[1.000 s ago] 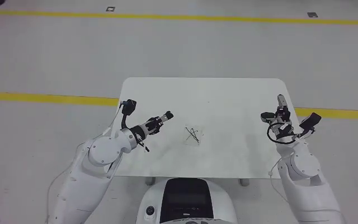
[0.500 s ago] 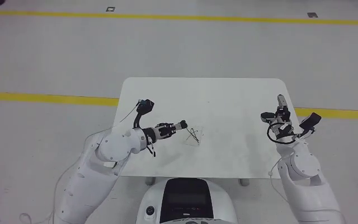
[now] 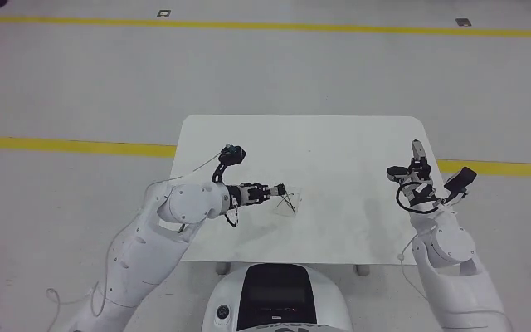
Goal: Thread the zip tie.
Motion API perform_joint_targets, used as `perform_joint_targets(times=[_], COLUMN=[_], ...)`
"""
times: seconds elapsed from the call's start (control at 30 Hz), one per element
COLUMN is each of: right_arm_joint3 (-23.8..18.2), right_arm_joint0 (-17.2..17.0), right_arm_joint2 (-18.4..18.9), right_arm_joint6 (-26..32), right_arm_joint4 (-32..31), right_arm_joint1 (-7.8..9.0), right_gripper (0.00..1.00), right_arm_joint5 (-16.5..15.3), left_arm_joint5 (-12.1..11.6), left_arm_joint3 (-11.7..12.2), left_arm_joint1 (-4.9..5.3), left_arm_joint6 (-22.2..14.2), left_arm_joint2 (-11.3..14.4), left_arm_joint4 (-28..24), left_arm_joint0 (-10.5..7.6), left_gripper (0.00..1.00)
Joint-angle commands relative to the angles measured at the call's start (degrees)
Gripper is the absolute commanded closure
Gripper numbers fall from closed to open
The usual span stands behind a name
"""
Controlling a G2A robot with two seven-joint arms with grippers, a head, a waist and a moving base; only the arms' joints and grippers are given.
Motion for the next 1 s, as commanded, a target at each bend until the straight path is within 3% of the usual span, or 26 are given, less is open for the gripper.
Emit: perform_joint_targets(times=[0.0, 0.13, 0.47, 0.53, 0.67, 0.8, 0.9, 0.97], right_arm_joint3=[0.00, 0.00, 0.00, 0.00, 0.00, 0.00, 0.00, 0.00], right_arm_joint0=[0.00, 0.00, 0.00, 0.00, 0.00, 0.00, 0.00, 0.00], right_arm_joint2=[0.00, 0.00, 0.00, 0.00, 0.00, 0.00, 0.00, 0.00], right_arm_joint6=[0.00, 0.00, 0.00, 0.00, 0.00, 0.00, 0.00, 0.00], right_arm_joint4=[0.00, 0.00, 0.00, 0.00, 0.00, 0.00, 0.00, 0.00], right_arm_joint1=[0.00, 0.00, 0.00, 0.00, 0.00, 0.00, 0.00, 0.00], right_gripper=[0.00, 0.00, 0.00, 0.00, 0.00, 0.00, 0.00, 0.00], right_arm_joint5=[0.00, 0.00, 0.00, 0.00, 0.00, 0.00, 0.00, 0.00], left_arm_joint5=[0.01, 0.01, 0.01, 0.01, 0.01, 0.01, 0.01, 0.01], left_arm_joint3=[2.22, 6.68, 6.68, 6.77, 11.74, 19.03, 23.73, 24.66], left_arm_joint1=[-0.43, -2.33, -2.33, -2.41, -3.94, -6.81, -8.93, -9.36], left_arm_joint6=[-2.87, -8.22, -8.22, -9.47, -14.91, -17.80, -18.62, -19.04], left_arm_joint2=[1.92, 7.56, 7.56, 9.38, 13.19, 17.20, 19.11, 19.65], left_arm_joint4=[0.51, 0.87, 0.87, 3.75, 6.54, 5.67, 3.71, 3.78], left_arm_joint0=[-3.36, -10.53, -10.53, -11.60, -17.58, -23.07, -25.19, -25.67], left_gripper=[0.00, 0.00, 0.00, 0.00, 0.00, 0.00, 0.00, 0.00])
